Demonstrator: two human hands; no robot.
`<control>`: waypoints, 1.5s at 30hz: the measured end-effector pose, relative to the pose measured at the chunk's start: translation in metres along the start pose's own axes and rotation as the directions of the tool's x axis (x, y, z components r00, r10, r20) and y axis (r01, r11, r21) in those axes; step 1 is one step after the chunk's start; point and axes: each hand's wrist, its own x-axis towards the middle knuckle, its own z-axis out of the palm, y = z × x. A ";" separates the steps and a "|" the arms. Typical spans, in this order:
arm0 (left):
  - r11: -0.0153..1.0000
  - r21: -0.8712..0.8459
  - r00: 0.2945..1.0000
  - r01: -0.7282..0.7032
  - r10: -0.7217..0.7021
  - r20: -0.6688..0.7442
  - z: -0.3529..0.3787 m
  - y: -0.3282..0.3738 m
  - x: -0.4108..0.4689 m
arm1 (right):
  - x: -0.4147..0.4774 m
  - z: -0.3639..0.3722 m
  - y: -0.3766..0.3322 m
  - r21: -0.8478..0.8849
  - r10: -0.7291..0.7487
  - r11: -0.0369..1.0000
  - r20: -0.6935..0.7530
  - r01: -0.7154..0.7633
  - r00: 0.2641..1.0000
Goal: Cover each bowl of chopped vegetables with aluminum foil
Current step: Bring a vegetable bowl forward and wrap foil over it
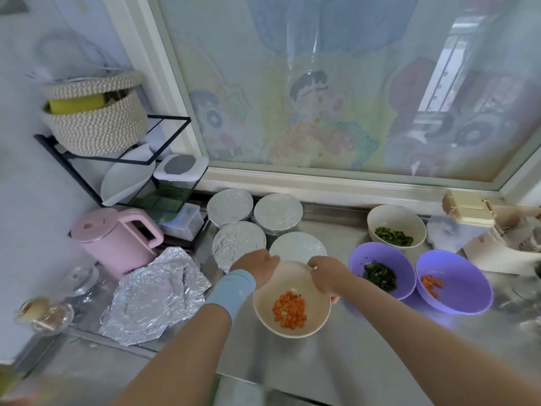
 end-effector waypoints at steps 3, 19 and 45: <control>0.996 -0.065 0.996 0.052 -0.047 0.074 0.022 -0.030 -0.011 | -0.010 0.031 -0.002 -0.075 0.019 0.997 0.032 -0.017 0.999; 0.985 -0.167 0.994 0.049 -0.032 0.105 0.055 -0.044 0.009 | 0.013 0.052 0.025 -0.388 -0.089 0.921 -0.132 0.031 0.987; 0.733 -0.565 0.922 0.379 -0.348 0.167 0.063 0.003 0.114 | 0.084 0.022 0.042 -0.040 -0.124 0.992 -0.256 0.118 0.959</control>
